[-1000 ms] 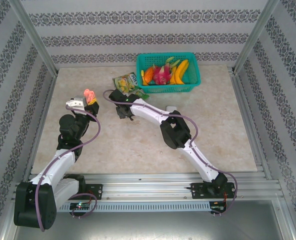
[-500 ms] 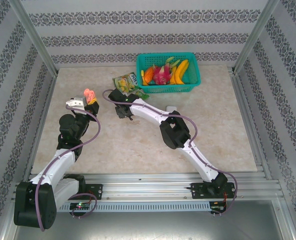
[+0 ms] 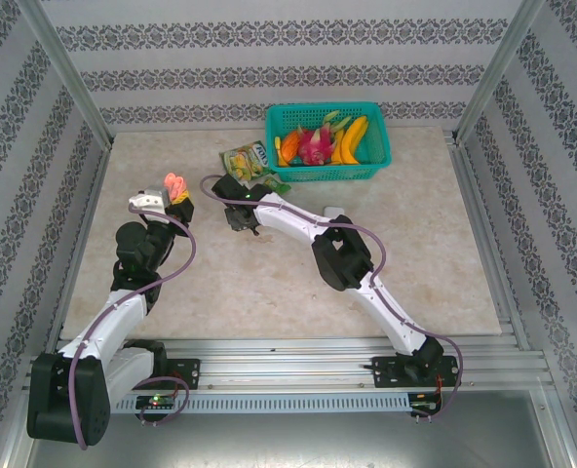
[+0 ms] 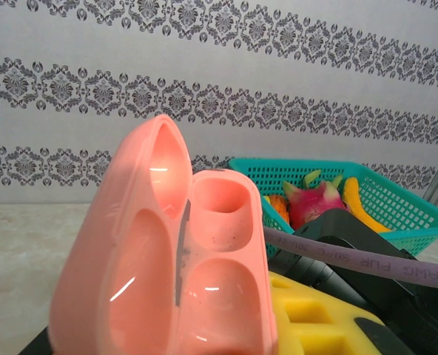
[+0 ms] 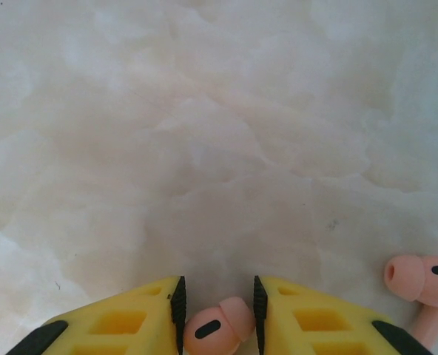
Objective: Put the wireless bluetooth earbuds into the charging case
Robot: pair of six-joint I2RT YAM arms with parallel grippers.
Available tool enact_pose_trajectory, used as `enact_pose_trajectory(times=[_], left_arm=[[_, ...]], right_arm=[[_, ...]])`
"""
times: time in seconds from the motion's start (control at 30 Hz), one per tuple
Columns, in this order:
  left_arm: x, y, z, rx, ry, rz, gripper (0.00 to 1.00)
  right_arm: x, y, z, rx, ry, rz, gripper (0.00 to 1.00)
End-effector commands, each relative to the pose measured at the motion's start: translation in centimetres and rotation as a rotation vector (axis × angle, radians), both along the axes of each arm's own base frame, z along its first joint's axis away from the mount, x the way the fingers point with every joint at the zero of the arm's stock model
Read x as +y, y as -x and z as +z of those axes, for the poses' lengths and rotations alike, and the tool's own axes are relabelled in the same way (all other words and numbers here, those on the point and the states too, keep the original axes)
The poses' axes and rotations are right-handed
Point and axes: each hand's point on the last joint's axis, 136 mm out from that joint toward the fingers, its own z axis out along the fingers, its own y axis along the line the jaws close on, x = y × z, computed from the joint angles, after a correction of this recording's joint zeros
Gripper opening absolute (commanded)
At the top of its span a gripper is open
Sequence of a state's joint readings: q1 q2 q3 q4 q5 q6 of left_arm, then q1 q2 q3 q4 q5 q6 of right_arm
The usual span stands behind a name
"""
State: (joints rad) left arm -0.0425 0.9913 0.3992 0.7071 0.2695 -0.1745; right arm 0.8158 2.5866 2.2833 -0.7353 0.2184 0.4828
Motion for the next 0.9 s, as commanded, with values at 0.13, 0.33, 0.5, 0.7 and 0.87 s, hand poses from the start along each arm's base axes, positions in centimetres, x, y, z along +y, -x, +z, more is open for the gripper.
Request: enact_pose_trajectory(times=[0.13,0.33,0.5,0.7,0.87], left_arm=[[0.2,-0.2,2.1,-0.045,0.025,-0.008,0.00],[0.1,-0.2,2.1,-0.043,0.024,-0.013,0.00],[0.0,-0.1,2.1,-0.040,0.023,-0.017,0.00],[-0.1,-0.2,2.1,-0.039,0.021,-0.021,0.00],[-0.1,-0.2,2.0,-0.036,0.019,-0.024,0.00]], right_arm=[[-1.2,0.2,1.0,0.003,0.007,-0.016,0.31],[-1.9,-0.1,2.0,-0.011,-0.009,-0.039,0.29],[-3.3,0.0,3.0,-0.018,-0.004,-0.082,0.27],[-6.0,1.0,3.2,0.011,0.013,-0.179,0.27],[-8.0,2.1,2.8,0.034,0.015,-0.262,0.27]])
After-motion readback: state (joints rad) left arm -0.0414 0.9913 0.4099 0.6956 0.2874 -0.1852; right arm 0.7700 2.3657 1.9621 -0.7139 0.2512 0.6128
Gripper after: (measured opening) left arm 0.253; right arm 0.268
